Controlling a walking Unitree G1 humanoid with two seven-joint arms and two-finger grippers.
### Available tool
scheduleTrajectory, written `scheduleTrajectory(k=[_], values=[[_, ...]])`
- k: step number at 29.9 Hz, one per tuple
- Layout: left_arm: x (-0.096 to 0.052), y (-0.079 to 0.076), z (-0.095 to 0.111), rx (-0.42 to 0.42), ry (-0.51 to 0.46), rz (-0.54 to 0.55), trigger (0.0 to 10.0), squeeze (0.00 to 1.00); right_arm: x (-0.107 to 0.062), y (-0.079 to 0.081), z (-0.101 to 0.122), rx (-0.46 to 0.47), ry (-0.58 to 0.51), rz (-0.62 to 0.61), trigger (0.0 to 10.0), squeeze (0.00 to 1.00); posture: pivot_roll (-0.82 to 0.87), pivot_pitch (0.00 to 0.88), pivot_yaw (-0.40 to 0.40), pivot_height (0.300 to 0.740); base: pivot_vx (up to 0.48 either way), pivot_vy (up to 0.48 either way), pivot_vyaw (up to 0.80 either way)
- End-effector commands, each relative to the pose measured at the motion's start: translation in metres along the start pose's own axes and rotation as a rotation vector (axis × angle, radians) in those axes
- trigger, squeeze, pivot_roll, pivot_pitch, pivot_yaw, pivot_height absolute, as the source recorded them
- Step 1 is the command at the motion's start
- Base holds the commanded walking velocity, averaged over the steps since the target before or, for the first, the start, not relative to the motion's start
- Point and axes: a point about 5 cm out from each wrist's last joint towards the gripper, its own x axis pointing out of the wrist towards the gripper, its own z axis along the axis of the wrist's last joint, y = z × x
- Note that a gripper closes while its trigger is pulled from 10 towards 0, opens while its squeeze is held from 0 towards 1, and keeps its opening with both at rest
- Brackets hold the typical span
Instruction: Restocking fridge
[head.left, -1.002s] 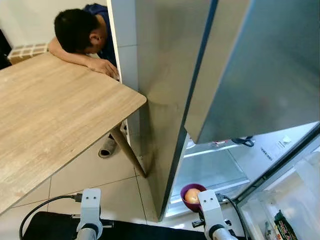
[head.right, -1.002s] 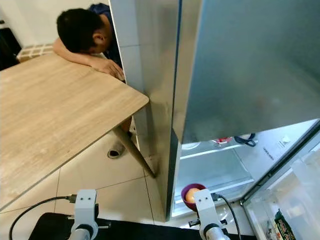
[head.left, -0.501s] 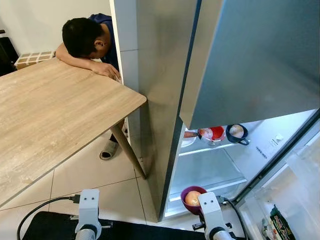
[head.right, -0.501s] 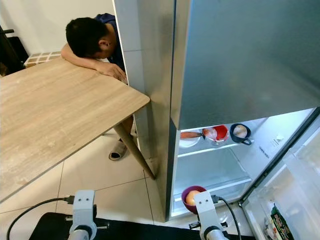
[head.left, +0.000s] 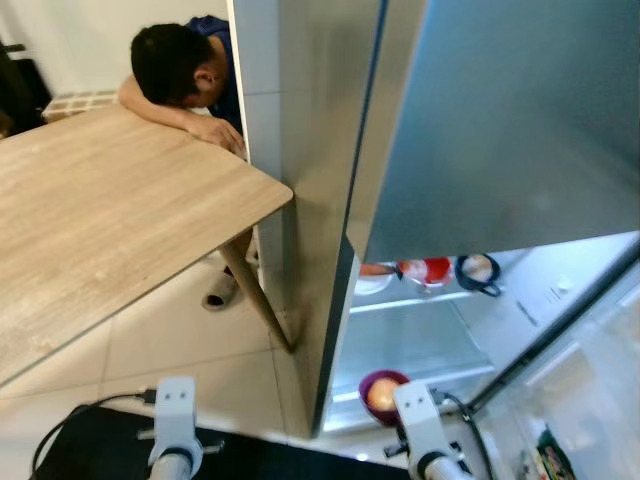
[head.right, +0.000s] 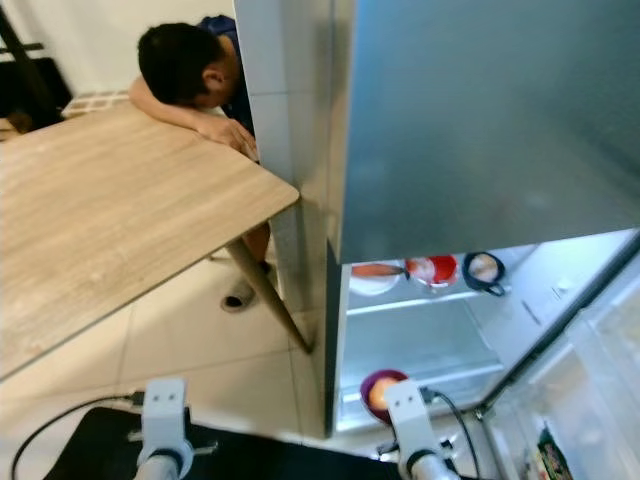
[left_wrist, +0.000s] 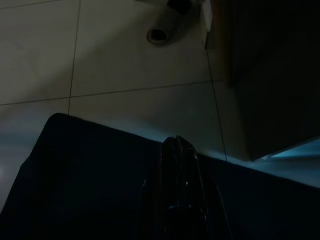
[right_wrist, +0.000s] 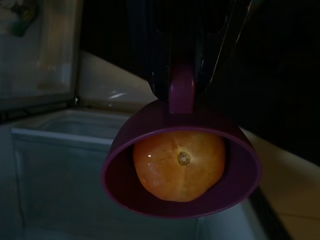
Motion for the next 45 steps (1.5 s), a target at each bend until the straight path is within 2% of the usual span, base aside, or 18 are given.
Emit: scheduleTrajectory(k=[1, 18, 32, 45], values=[[-0.0021, 0.0006, -0.0033, -0.007, 0.007, 0.008, 10.0, 0.00, -0.0003, -0.0003, 0.0003, 0.018, -0.009, -0.014, 10.0, 0.00, -0.07, 0.069, -0.008, 0.731, 0.000, -0.330, 0.00], [-0.0028, 0.0012, -0.0029, -0.014, -0.002, 0.015, 10.0, 0.00, -0.0002, -0.0001, 0.0005, 0.000, -0.008, -0.009, 10.0, 0.00, -0.07, 0.068, -0.009, 0.731, 0.000, -0.324, 0.00], [-0.0028, 0.0026, -0.0033, -0.029, 0.002, 0.021, 10.0, 0.00, 0.0002, 0.0018, 0.0018, 0.001, -0.014, -0.004, 10.0, 0.00, -0.07, 0.059, -0.008, 0.731, 0.000, 0.000, 0.00], [-0.0033, 0.0014, -0.0038, 0.002, 0.002, -0.007, 10.0, 0.00, 0.0011, 0.0018, 0.0036, 0.012, -0.017, -0.006, 10.0, 0.00, -0.07, 0.054, -0.005, 0.731, 0.000, 0.000, 0.00]])
